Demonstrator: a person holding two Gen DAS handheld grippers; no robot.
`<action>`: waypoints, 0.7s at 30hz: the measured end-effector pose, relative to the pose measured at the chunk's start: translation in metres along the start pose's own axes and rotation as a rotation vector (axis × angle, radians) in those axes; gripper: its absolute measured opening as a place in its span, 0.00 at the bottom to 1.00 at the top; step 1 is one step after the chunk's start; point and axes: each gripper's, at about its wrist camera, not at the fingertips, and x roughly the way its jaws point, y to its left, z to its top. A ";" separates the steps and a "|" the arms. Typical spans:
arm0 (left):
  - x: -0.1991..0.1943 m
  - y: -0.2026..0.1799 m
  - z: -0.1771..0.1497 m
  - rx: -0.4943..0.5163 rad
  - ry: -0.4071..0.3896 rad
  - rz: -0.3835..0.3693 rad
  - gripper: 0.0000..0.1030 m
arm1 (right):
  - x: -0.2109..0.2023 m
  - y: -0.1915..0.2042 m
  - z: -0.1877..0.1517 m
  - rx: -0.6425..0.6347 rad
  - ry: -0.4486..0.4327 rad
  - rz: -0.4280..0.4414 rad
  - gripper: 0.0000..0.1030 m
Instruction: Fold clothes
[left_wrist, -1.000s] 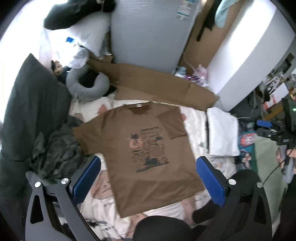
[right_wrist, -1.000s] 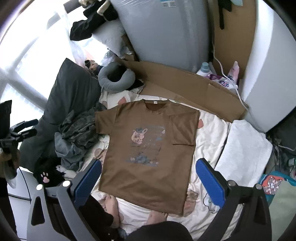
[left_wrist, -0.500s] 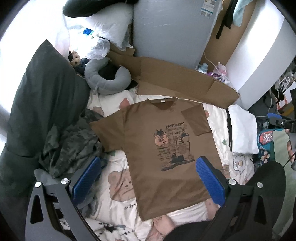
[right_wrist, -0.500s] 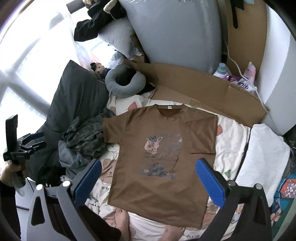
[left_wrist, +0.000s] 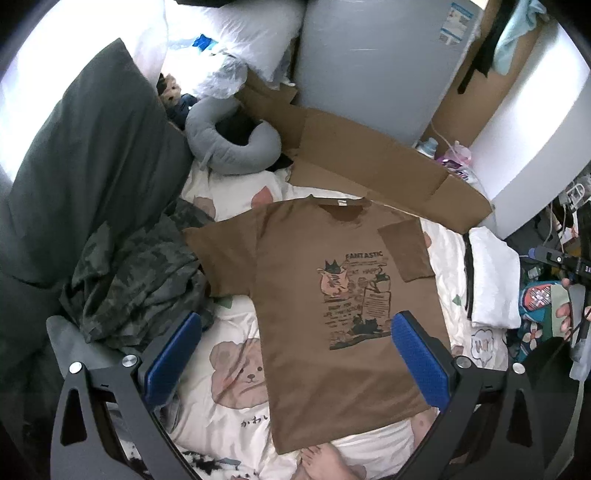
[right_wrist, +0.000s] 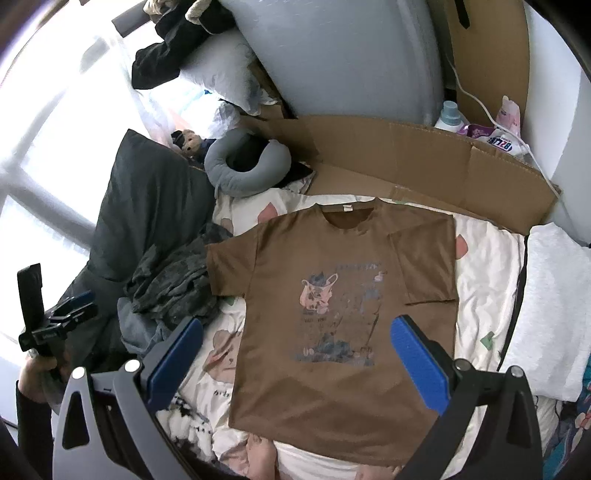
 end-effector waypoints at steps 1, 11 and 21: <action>0.003 0.004 -0.001 -0.008 -0.002 0.002 0.99 | 0.004 -0.001 0.000 0.008 -0.001 0.001 0.99; 0.045 0.054 -0.015 -0.111 -0.031 -0.002 0.99 | 0.057 0.002 -0.009 0.026 -0.006 0.025 0.99; 0.111 0.091 -0.035 -0.133 0.022 0.020 0.99 | 0.125 -0.002 -0.019 0.028 0.033 -0.003 0.99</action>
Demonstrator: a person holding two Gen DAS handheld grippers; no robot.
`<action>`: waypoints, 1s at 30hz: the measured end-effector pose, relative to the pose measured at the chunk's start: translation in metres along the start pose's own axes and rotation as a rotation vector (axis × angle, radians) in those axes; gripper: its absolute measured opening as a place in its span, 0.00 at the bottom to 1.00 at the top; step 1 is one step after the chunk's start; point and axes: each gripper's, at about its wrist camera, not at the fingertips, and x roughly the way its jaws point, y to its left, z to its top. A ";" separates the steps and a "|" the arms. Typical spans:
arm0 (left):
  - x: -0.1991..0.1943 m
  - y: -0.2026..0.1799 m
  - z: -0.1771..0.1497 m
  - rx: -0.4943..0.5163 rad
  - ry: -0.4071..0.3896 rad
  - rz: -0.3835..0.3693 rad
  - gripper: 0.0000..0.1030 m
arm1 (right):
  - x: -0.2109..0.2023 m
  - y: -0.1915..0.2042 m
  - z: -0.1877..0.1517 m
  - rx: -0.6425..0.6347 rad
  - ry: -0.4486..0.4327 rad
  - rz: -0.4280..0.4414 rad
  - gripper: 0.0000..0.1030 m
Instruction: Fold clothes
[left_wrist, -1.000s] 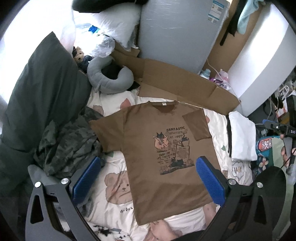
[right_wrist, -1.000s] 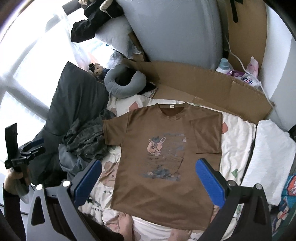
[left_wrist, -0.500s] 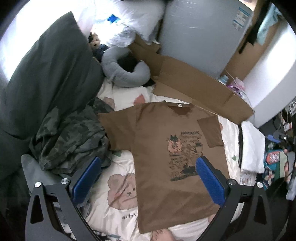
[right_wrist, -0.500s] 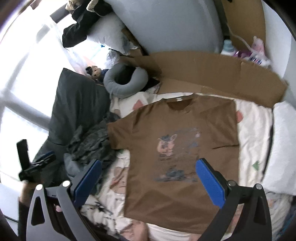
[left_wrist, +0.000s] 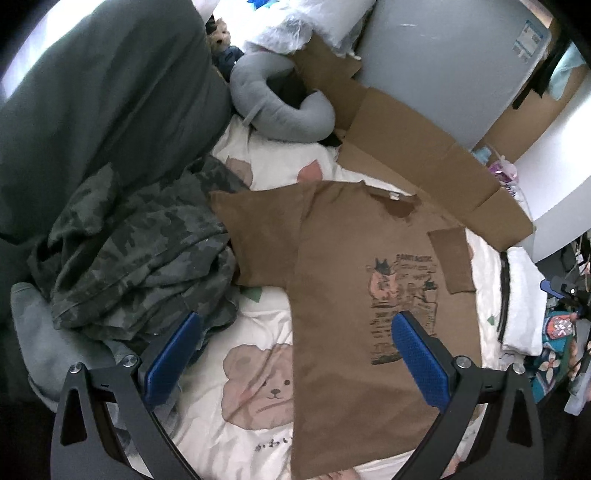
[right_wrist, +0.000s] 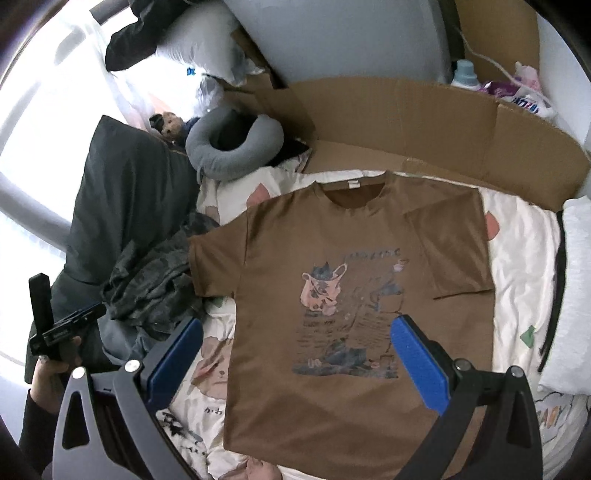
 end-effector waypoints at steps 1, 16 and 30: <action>0.007 0.003 -0.001 -0.002 0.003 0.001 0.99 | 0.007 0.000 0.000 -0.001 0.004 -0.005 0.99; 0.063 0.044 -0.006 -0.063 -0.097 -0.026 0.99 | 0.081 -0.024 -0.006 0.071 0.026 -0.039 0.99; 0.136 0.069 -0.025 -0.142 -0.063 -0.074 0.65 | 0.171 -0.013 -0.028 0.047 0.109 -0.036 0.99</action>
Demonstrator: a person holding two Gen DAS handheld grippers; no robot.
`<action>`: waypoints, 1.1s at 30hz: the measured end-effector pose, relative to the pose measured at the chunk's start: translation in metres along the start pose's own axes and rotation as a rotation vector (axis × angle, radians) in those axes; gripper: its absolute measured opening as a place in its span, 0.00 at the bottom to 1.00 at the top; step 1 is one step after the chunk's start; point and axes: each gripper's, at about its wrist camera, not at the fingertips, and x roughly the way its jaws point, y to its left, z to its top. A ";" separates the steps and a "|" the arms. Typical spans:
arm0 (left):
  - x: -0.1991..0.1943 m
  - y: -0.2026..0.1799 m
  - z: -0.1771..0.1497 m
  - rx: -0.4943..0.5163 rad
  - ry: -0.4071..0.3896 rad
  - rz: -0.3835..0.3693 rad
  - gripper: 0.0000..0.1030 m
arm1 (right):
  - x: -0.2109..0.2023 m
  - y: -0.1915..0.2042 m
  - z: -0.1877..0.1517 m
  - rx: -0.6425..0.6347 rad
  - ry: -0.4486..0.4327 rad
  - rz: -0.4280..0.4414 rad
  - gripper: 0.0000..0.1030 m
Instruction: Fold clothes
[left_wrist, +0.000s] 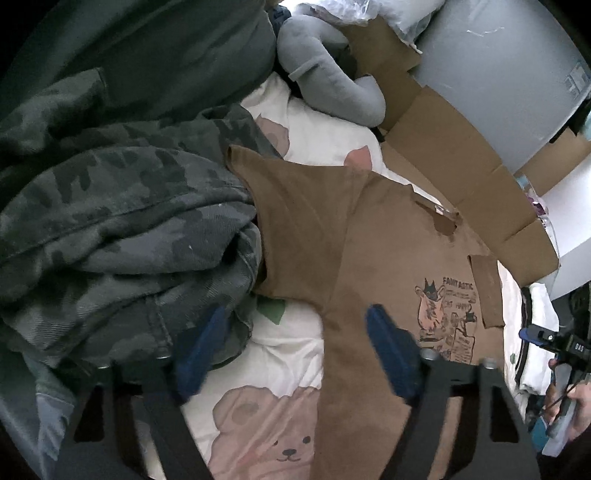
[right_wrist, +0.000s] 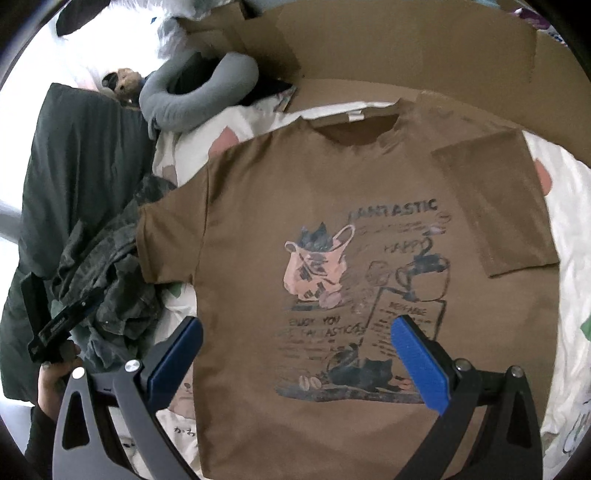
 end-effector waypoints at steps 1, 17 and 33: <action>0.003 0.000 -0.001 -0.001 -0.003 -0.008 0.63 | 0.005 0.001 -0.001 0.000 0.005 0.003 0.99; 0.052 0.001 -0.021 -0.028 -0.071 -0.007 0.63 | 0.067 0.016 -0.008 -0.016 0.054 0.043 1.00; 0.087 0.009 -0.027 -0.065 -0.178 0.123 0.48 | 0.090 0.023 -0.013 0.015 0.029 0.064 0.99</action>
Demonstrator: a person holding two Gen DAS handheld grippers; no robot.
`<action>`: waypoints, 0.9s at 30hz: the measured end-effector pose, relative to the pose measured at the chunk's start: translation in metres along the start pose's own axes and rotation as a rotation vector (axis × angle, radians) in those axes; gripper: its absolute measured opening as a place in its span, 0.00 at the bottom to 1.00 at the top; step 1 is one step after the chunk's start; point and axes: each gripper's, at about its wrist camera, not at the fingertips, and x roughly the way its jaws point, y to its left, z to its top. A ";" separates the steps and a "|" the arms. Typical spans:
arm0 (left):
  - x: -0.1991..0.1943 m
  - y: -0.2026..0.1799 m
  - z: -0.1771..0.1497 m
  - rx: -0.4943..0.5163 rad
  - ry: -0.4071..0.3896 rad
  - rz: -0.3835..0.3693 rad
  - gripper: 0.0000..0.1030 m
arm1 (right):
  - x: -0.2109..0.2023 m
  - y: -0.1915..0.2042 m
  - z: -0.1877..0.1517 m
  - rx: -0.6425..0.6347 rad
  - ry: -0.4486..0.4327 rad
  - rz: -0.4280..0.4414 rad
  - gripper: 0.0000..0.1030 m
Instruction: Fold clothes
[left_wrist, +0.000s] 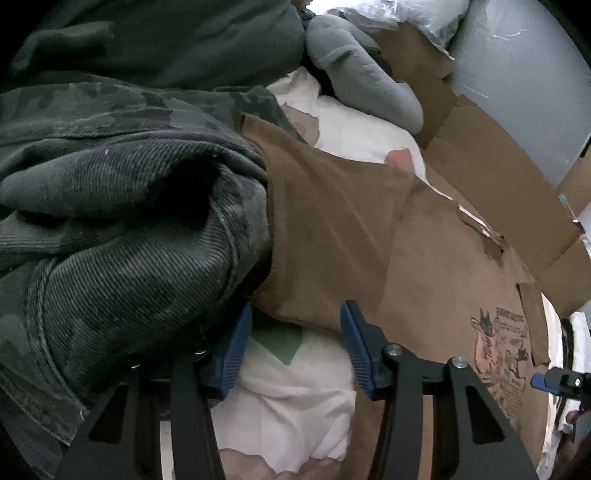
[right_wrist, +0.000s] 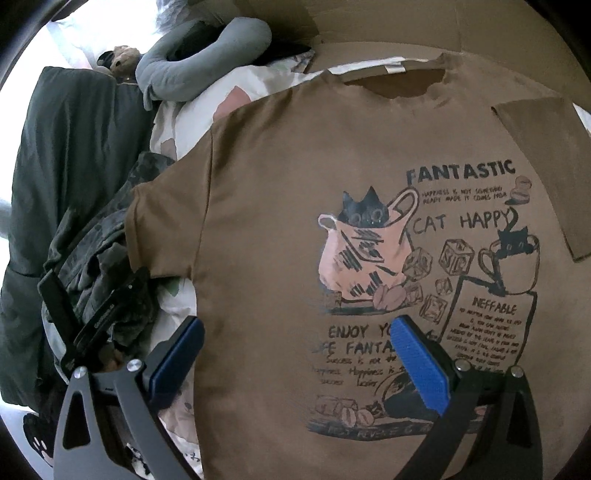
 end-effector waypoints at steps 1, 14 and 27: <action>0.000 0.000 0.000 -0.001 -0.002 0.009 0.48 | 0.001 0.000 -0.001 0.002 0.004 0.002 0.99; 0.006 0.009 0.001 -0.084 -0.061 0.020 0.45 | 0.002 -0.001 -0.004 0.017 0.007 0.015 0.99; -0.006 0.015 0.003 -0.140 -0.091 -0.071 0.06 | 0.022 0.010 0.001 0.029 0.020 0.080 0.71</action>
